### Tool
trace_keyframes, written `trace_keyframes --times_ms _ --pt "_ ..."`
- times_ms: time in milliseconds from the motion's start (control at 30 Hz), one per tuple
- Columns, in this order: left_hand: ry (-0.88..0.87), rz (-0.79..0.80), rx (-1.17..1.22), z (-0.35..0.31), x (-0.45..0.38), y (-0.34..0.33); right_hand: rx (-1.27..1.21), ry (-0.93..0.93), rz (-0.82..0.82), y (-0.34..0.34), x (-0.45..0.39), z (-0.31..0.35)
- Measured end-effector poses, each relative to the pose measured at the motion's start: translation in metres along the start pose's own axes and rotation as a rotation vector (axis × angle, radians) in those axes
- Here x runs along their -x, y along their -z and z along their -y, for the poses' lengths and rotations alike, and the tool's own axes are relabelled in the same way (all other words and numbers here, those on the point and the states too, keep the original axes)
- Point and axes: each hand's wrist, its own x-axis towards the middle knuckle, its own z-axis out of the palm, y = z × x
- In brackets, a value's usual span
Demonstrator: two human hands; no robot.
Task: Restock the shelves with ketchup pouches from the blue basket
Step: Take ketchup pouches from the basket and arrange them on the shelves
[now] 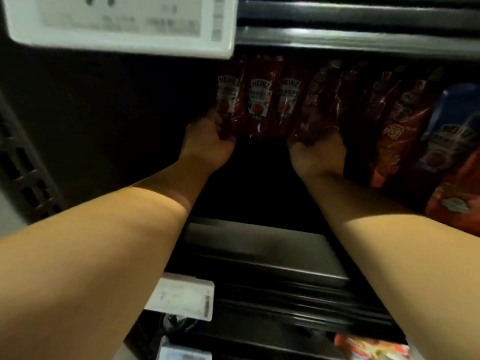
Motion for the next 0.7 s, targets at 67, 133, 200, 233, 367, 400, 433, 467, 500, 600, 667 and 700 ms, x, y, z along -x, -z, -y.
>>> trace_keyframes --times_ms 67,133,200,233,367,400,433,467,500,600,667,700 --pt "0.01 0.032 -0.025 -0.004 0.009 0.003 0.035 -0.032 -0.052 0.017 0.012 0.0" --pt "-0.003 0.071 -0.029 -0.01 0.019 0.005 0.007 -0.113 -0.127 0.034 0.024 0.001" --pt "0.007 0.086 -0.013 -0.013 0.028 0.01 -0.028 -0.19 -0.171 0.048 0.038 0.002" --pt "0.023 0.089 -0.005 -0.014 0.033 0.013 -0.048 -0.227 -0.177 0.055 0.046 0.001" --pt "0.065 0.093 0.058 -0.019 0.049 0.024 -0.099 -0.31 -0.19 0.081 0.07 -0.003" --pt "0.073 0.095 0.082 -0.02 0.054 0.027 -0.111 -0.307 -0.171 0.088 0.077 -0.003" --pt "0.084 0.098 0.102 -0.02 0.059 0.03 -0.13 -0.293 -0.145 0.093 0.083 -0.004" --pt "0.096 0.101 0.116 -0.022 0.064 0.034 -0.17 -0.276 -0.122 0.099 0.09 -0.005" --pt "0.113 0.097 0.133 -0.023 0.069 0.036 -0.221 -0.273 -0.106 0.106 0.098 -0.006" --pt "0.165 0.076 0.154 -0.031 0.087 0.041 -0.246 -0.265 -0.097 0.129 0.122 -0.006" --pt "0.176 0.094 0.207 -0.04 0.103 0.046 -0.17 -0.215 -0.058 0.143 0.136 -0.005" --pt "0.175 0.109 0.252 -0.045 0.114 0.05 -0.147 -0.195 -0.035 0.152 0.144 -0.005"
